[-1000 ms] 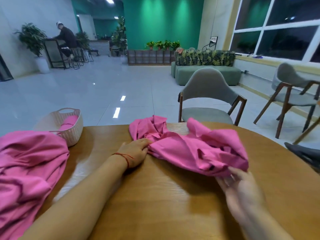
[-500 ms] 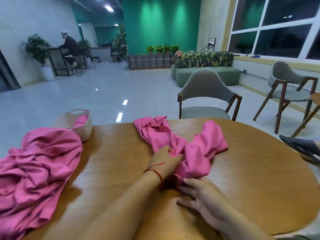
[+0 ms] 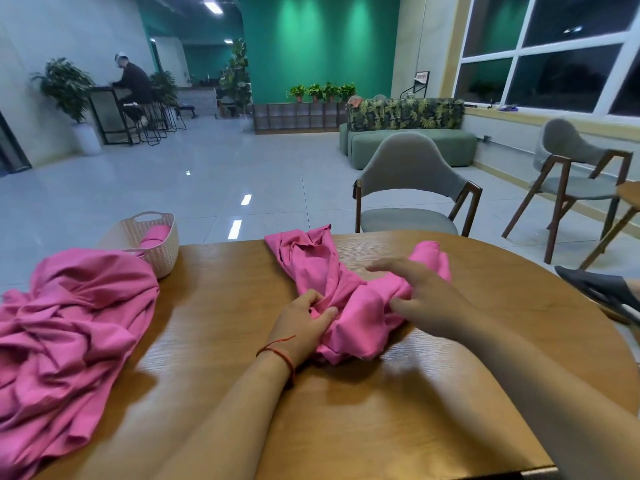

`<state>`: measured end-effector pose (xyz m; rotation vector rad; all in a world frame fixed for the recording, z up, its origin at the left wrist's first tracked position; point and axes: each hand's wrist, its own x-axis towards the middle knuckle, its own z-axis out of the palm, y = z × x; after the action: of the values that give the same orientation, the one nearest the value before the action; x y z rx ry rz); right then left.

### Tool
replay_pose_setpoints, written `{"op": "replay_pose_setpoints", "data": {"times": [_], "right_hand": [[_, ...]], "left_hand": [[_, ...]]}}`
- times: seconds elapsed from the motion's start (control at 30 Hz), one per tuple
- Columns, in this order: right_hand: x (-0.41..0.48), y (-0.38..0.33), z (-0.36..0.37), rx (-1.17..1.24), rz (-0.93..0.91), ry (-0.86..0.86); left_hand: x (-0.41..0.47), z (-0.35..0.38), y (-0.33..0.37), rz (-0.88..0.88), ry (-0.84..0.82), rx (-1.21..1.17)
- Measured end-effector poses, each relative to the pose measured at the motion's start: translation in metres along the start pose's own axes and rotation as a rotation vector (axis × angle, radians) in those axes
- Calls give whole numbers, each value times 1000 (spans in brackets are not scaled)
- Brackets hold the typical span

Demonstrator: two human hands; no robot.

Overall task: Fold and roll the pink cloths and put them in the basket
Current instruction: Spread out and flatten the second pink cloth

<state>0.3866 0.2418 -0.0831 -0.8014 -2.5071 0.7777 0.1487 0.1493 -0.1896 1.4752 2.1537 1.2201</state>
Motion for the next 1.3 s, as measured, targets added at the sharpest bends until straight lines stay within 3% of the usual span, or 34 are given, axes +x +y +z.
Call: {"op": "replay_pose_setpoints", "data": {"times": [0.1, 0.17, 0.33, 0.5, 0.6, 0.7, 0.77, 1.0, 1.13, 1.3], "right_hand": [[32, 33, -2, -337, -104, -342], [44, 42, -1, -489, -83, -445], [21, 14, 2, -726, -232, -270], [-36, -18, 28, -666, -254, -284], [-65, -34, 40, -581, -265, -391], [-75, -56, 37, -538, -322, -474], [-69, -70, 23, -504, -356, -419], [-3, -47, -24, -471, -130, -117], [30, -5, -23, -404, 8, -151], [57, 38, 1, -332, 224, -241]], "left_hand": [[-2, 2, -2, 10, 15, -15], [1, 3, -2, -18, 12, -22], [21, -1, 1, -70, -33, -55], [62, -12, 0, -157, -76, -47], [71, -22, 0, -238, -91, -57], [72, -25, -15, -290, -27, -236], [70, -23, -33, -293, -4, -390], [34, -36, -24, -232, 189, -480], [31, -47, -27, -276, 243, -480], [31, -87, -24, -232, 400, -291]]}}
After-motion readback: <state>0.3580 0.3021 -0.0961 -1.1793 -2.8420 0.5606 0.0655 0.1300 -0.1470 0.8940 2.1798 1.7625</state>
